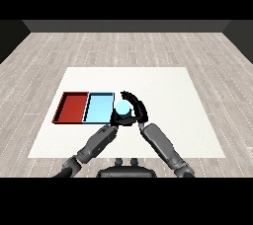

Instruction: Pick the blue can and put it in the blue box

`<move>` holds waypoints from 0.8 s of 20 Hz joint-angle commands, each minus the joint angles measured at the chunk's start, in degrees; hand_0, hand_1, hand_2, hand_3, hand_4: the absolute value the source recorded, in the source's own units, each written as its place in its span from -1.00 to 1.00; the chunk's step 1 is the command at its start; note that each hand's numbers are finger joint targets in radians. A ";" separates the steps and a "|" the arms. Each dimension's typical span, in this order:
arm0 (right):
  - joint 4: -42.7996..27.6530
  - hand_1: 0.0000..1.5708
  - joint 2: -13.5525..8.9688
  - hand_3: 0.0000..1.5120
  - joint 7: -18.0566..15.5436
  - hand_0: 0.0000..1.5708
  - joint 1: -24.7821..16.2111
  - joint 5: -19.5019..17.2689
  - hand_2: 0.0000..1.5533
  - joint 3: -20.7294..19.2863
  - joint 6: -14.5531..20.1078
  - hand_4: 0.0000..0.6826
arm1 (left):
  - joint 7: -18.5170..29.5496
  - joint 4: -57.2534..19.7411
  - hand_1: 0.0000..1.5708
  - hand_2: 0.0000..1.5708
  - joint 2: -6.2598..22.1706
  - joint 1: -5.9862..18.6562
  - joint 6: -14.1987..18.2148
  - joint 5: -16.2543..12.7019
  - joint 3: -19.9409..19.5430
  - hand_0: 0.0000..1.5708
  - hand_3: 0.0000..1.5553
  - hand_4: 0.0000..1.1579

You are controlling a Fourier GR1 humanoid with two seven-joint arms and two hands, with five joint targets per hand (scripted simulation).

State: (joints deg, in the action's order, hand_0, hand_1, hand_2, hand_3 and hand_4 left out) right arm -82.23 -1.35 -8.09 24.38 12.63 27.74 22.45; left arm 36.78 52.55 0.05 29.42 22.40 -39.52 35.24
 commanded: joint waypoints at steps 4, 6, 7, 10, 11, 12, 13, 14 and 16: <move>-6.22 -1.00 0.11 -1.00 4.19 -1.00 -2.61 -2.70 -1.00 -2.30 -0.10 -1.00 | 0.10 -0.72 1.00 1.00 -0.05 0.84 1.52 1.42 -0.92 1.00 0.96 0.96; -1.74 -1.00 0.21 -1.00 -4.18 -1.00 -4.62 0.10 -1.00 -5.90 -3.35 -1.00 | -0.15 1.02 1.00 1.00 -0.05 -1.30 2.52 2.64 -1.13 1.00 0.96 0.97; -7.12 -1.00 0.32 -1.00 -0.88 -1.00 -6.63 -1.22 -1.00 -3.96 -1.88 -1.00 | -2.12 4.26 1.00 1.00 -0.05 -1.26 4.57 3.54 -2.22 1.00 0.96 0.97; -4.12 -1.00 -2.61 -1.00 -8.05 -1.00 -8.43 2.41 -1.00 -9.05 -8.12 -1.00 | 0.28 -4.12 1.00 1.00 2.57 2.11 -3.71 1.69 -6.35 1.00 0.98 0.99; -7.24 -1.00 -2.83 -1.00 -3.38 -1.00 -6.09 4.03 -1.00 -11.67 -7.21 -1.00 | -3.91 3.83 1.00 1.00 0.86 -0.10 7.22 5.11 -2.51 1.00 0.97 0.99; -11.77 -1.00 -3.39 -1.00 -3.66 -1.00 -10.00 3.43 -1.00 -10.21 -7.04 -1.00 | 0.04 -2.69 1.00 1.00 2.07 0.76 0.90 4.25 -5.95 1.00 0.97 0.99; -11.68 -1.00 -2.20 -1.00 -7.57 -1.00 -11.46 5.19 -1.00 -11.90 -7.21 -1.00 | -0.61 -2.01 1.00 1.00 3.07 1.08 0.85 4.47 -5.51 1.00 0.97 0.98; -13.65 -1.00 -2.23 -1.00 -3.90 -1.00 -9.82 7.16 -1.00 -14.80 -5.63 -1.00 | 1.52 -2.10 1.00 1.00 3.69 -0.69 0.26 4.54 -5.86 1.00 0.97 0.99; -11.08 -1.00 -0.39 -1.00 -10.14 -1.00 -14.58 6.32 -1.00 -14.25 -5.85 -1.00 | -1.79 -0.33 1.00 1.00 7.50 1.02 0.24 5.20 -7.34 1.00 0.97 0.99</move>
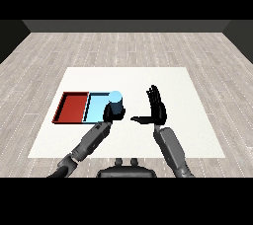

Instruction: Pick the blue can and put it in the blue box

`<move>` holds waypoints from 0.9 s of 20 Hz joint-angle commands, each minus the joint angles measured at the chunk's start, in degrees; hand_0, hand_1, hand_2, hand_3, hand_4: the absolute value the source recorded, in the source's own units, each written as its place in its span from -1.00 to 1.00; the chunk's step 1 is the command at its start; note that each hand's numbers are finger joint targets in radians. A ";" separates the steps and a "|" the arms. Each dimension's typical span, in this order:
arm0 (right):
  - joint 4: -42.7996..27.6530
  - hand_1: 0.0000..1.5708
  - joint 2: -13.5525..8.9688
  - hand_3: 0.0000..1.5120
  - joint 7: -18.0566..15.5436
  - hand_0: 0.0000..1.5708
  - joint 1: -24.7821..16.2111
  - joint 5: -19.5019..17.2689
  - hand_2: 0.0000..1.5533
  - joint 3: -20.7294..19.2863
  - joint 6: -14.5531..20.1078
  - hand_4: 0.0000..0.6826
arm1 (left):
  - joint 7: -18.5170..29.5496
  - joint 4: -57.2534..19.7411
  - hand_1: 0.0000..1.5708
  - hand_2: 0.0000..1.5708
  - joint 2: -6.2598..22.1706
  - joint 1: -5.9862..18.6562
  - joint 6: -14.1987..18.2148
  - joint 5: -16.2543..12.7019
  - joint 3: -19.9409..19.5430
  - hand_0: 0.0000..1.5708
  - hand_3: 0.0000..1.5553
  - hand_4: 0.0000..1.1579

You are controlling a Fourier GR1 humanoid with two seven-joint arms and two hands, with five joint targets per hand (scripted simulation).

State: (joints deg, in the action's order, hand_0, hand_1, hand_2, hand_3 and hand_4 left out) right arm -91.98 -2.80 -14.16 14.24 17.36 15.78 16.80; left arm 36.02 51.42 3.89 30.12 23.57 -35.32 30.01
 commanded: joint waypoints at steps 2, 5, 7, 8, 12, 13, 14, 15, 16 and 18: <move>-3.39 -1.00 -3.15 -1.00 -0.19 -1.00 -3.73 7.20 -1.00 -8.38 -4.01 -1.00 | -4.35 -1.31 1.00 1.00 4.02 4.71 1.61 2.39 -2.85 1.00 0.95 0.98; -4.99 -1.00 -3.55 -1.00 -3.78 -1.00 -10.81 7.59 -1.00 -8.11 -6.17 -1.00 | -8.28 1.56 1.00 1.00 9.26 2.40 3.88 3.55 -3.68 1.00 0.96 0.99; -1.81 -1.00 -2.36 -1.00 -3.86 -1.00 -7.05 7.54 -1.00 -9.28 -5.64 -1.00 | -11.51 -2.69 1.00 1.00 10.08 7.67 4.64 4.75 -5.51 1.00 0.96 0.99; -2.90 -1.00 -1.91 -1.00 -2.23 -1.00 -6.59 7.28 -1.00 -9.16 -3.83 -1.00 | -10.61 -5.54 1.00 1.00 13.43 8.12 1.57 4.17 -7.41 1.00 0.95 0.98; -3.40 -1.00 -1.89 -1.00 -2.99 -1.00 -9.55 7.74 -1.00 -8.67 -5.59 -1.00 | -16.06 -7.20 1.00 1.00 15.60 5.67 6.64 8.73 -4.28 1.00 0.93 0.93; -1.18 -1.00 -0.76 -1.00 -3.44 -1.00 -6.78 7.08 -1.00 -8.77 -4.45 -1.00 | -18.81 -10.83 1.00 1.00 13.55 8.08 8.79 10.87 -2.08 1.00 0.92 0.89; -0.91 -1.00 -1.43 -1.00 -3.89 -1.00 -8.11 7.40 -1.00 -9.45 -5.11 -1.00 | -20.57 -15.21 1.00 1.00 15.44 10.77 7.71 11.19 -2.77 1.00 0.90 0.80; -2.06 -1.00 -1.53 -1.00 -2.63 -1.00 -7.08 6.97 -1.00 -9.15 -4.50 -1.00 | -20.78 -17.04 1.00 0.99 14.80 11.12 6.22 11.43 -3.18 1.00 0.90 0.77; -1.57 -1.00 -1.33 -1.00 -1.20 -1.00 -4.82 7.86 -1.00 -10.06 -3.75 -1.00 | -23.11 -19.07 1.00 0.99 12.59 10.48 7.93 12.97 -0.63 1.00 0.91 0.75; 0.15 -1.00 -2.56 -1.00 -3.48 -1.00 -7.52 8.79 -1.00 -11.20 -6.95 -1.00 | -27.11 -23.59 1.00 0.94 13.82 13.41 6.87 13.84 -0.88 1.00 0.80 0.73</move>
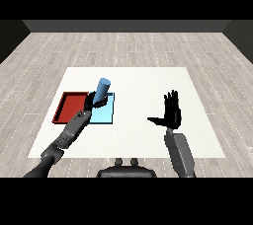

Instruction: Pick the blue can and put it in the blue box

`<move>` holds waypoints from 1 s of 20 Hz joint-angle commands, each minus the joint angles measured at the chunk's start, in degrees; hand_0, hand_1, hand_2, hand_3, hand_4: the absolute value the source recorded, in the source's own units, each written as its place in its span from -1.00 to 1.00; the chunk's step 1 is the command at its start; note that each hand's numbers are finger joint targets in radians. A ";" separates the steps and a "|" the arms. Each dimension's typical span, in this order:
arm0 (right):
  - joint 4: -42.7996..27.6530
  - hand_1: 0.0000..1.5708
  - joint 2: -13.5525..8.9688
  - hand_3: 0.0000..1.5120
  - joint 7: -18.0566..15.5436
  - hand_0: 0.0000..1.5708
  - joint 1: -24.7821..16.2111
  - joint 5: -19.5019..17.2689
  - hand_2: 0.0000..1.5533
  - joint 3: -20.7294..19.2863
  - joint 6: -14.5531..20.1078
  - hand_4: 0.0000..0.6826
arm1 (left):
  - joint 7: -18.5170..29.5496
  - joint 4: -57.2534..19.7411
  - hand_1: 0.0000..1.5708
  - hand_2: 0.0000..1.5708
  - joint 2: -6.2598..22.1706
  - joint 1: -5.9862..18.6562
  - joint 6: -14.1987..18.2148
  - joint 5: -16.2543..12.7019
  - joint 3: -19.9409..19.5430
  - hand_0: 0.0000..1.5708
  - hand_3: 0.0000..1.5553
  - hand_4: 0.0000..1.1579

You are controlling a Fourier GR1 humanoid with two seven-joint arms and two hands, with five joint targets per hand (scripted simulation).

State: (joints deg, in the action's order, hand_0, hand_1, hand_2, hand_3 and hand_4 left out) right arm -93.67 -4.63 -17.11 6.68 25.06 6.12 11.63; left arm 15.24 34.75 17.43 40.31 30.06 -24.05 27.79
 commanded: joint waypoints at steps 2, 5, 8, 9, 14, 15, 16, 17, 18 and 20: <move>0.95 -1.00 0.65 -1.00 -1.21 -1.00 -1.10 0.89 -1.00 -0.27 -1.48 -1.00 | -10.98 -13.34 0.83 0.72 -1.19 4.69 0.80 3.34 2.19 0.83 0.52 0.62; 4.72 -1.00 0.05 -1.00 -0.93 -1.00 1.83 2.22 -1.00 -2.99 -1.85 -1.00 | -13.32 -20.64 -0.07 -0.13 -3.91 3.77 -0.92 4.12 2.87 -0.07 -0.38 0.58; 6.52 -1.00 0.84 -1.00 -3.19 -1.00 0.74 1.71 -1.00 -2.63 -3.09 -1.00 | -15.17 -26.93 -0.16 -0.26 -7.43 7.21 0.12 5.51 2.16 -0.16 -0.90 0.58; 10.64 -1.00 -1.25 -1.00 -2.24 -1.00 4.68 2.88 -1.00 -5.47 -4.39 -1.00 | -14.27 -28.39 0.15 0.05 -8.22 7.33 0.33 5.51 1.71 0.15 -0.42 0.51; 8.94 -1.00 -0.61 -1.00 -5.83 -1.00 -1.19 0.72 -1.00 -3.76 -5.40 -1.00 | -13.02 -30.49 0.79 0.64 -9.21 7.52 2.60 0.41 -5.30 0.79 -0.49 0.09; 10.61 -1.00 -0.54 -1.00 -5.59 -1.00 -0.46 1.94 -1.00 -4.78 -6.10 -1.00 | -14.42 -32.70 0.84 0.64 -9.57 7.92 1.08 1.72 -4.33 0.84 -1.00 0.05; 5.07 -1.00 -1.86 -1.00 -2.52 -1.00 -1.39 2.12 -1.00 -4.81 -4.60 -1.00 | -14.62 -32.33 0.49 0.30 -8.21 9.87 -0.80 0.96 -5.25 0.49 -1.00 0.18; 10.21 -1.00 -2.69 -1.00 -3.25 -1.00 1.33 2.13 -1.00 -5.88 -6.33 -1.00 | -14.42 -33.89 -0.70 -1.00 -8.29 8.97 -1.46 2.69 -3.86 -0.70 -1.00 -0.19; 9.19 -1.00 -1.57 -1.00 -2.97 -1.00 0.24 1.35 -1.00 -4.84 -5.13 -1.00 | -14.18 -33.54 -1.00 -1.00 -7.76 8.73 -3.86 2.59 -4.40 -1.00 -1.00 -1.00; 6.01 -1.00 -0.95 -1.00 -2.10 -1.00 -0.10 1.29 -1.00 -4.60 -4.25 -1.00 | -15.73 -33.71 -1.00 -1.00 -6.06 8.65 -4.97 4.25 -3.90 -1.00 -1.00 -1.00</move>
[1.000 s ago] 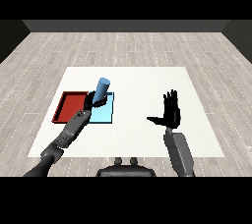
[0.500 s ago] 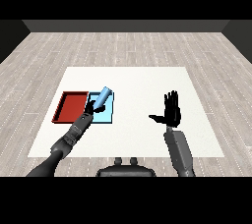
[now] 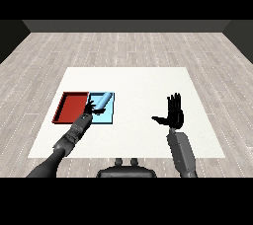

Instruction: Pick the blue can and put it in the blue box

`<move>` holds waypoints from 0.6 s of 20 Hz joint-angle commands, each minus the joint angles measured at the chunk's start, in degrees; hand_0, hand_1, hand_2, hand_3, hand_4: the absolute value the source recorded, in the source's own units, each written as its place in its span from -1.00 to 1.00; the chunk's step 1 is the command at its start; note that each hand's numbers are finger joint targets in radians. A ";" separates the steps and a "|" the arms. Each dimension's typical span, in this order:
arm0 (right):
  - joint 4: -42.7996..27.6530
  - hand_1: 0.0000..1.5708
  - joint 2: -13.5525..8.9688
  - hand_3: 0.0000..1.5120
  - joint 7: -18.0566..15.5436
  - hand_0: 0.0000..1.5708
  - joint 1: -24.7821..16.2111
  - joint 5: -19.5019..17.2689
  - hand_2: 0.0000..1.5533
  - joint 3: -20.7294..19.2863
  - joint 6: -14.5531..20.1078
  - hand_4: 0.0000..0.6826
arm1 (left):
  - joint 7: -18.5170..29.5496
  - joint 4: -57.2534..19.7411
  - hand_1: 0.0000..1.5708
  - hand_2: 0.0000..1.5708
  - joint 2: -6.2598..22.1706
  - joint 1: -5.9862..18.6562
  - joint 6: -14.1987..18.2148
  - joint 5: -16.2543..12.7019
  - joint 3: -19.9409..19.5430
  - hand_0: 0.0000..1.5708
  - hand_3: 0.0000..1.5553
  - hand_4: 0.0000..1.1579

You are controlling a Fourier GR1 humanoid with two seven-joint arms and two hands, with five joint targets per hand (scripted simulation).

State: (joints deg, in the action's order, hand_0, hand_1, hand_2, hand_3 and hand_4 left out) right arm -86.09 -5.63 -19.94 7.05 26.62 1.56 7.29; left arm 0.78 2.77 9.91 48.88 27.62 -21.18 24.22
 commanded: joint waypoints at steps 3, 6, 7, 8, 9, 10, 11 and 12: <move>-1.06 -1.00 1.82 -1.00 -1.61 -1.00 -1.63 -0.60 -1.00 0.93 -0.53 -1.00 | 0.24 -2.66 -1.00 -1.00 -1.09 0.47 0.69 1.52 -0.69 -1.00 -1.00 -1.00; -2.54 -1.00 1.47 -1.00 -1.70 -1.00 -3.57 -0.49 -1.00 0.73 -0.93 -1.00 | 1.17 -2.70 -1.00 -1.00 -0.17 1.16 2.70 2.35 -0.41 -1.00 -1.00 -1.00; 3.33 -1.00 1.30 -1.00 -0.64 -1.00 4.01 -0.12 -1.00 -1.06 -0.42 -1.00 | 3.68 -0.61 -1.00 -1.00 -1.61 0.65 4.87 0.04 -2.98 -1.00 -1.00 -1.00; 0.03 -1.00 1.18 -1.00 0.12 -1.00 1.43 0.32 -1.00 -0.06 -1.01 -1.00 | 8.33 1.70 -1.00 -1.00 1.26 0.24 4.14 -1.13 -4.10 -1.00 -1.00 -1.00; 0.78 -1.00 0.58 -1.00 -1.69 -1.00 1.02 0.13 -1.00 -1.02 -1.71 -1.00 | 12.03 4.13 -1.00 -1.00 2.15 -0.14 2.64 -2.36 -5.43 -1.00 -1.00 -1.00; -0.37 -1.00 0.85 -1.00 -0.10 -1.00 0.17 -1.00 -1.00 0.60 -0.54 -1.00 | 14.48 6.55 -1.00 -1.00 2.43 0.88 2.47 -2.27 -5.50 -1.00 -1.00 -1.00; 0.92 -1.00 1.03 -1.00 -2.11 -1.00 -0.44 -1.98 -1.00 1.29 -1.67 -1.00 | 14.16 6.73 -1.00 -1.00 1.56 2.99 2.37 -2.61 -6.14 -1.00 -1.00 -1.00; 1.23 -1.00 0.27 -1.00 -1.61 -1.00 0.28 -1.96 -1.00 0.92 -2.18 -1.00 | 17.73 7.41 -1.00 -1.00 1.53 0.23 2.39 -2.67 -6.69 -1.00 -1.00 -1.00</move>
